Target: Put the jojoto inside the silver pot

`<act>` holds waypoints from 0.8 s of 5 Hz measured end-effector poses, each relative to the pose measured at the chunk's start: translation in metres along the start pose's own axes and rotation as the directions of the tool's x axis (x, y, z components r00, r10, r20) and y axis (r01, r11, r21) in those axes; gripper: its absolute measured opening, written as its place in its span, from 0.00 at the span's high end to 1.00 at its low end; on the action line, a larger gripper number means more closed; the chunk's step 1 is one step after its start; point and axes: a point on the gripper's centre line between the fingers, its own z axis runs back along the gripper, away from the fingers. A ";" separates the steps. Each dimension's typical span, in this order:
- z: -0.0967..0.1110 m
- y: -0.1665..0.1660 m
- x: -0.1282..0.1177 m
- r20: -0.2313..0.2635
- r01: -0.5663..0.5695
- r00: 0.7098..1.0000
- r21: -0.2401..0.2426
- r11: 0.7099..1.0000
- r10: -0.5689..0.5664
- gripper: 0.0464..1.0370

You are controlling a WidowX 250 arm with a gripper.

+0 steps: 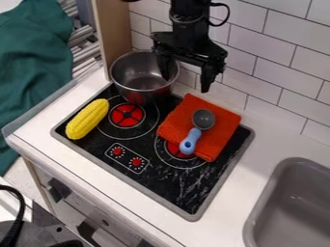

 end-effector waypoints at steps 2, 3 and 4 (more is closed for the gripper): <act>-0.017 0.027 -0.034 -0.080 -0.033 0.996 -0.005 0.999 0.033 0.03; -0.011 0.063 -0.054 -0.059 -0.108 0.992 -0.006 0.994 0.107 0.03; -0.009 0.093 -0.074 -0.022 -0.163 0.986 -0.006 0.987 0.163 0.03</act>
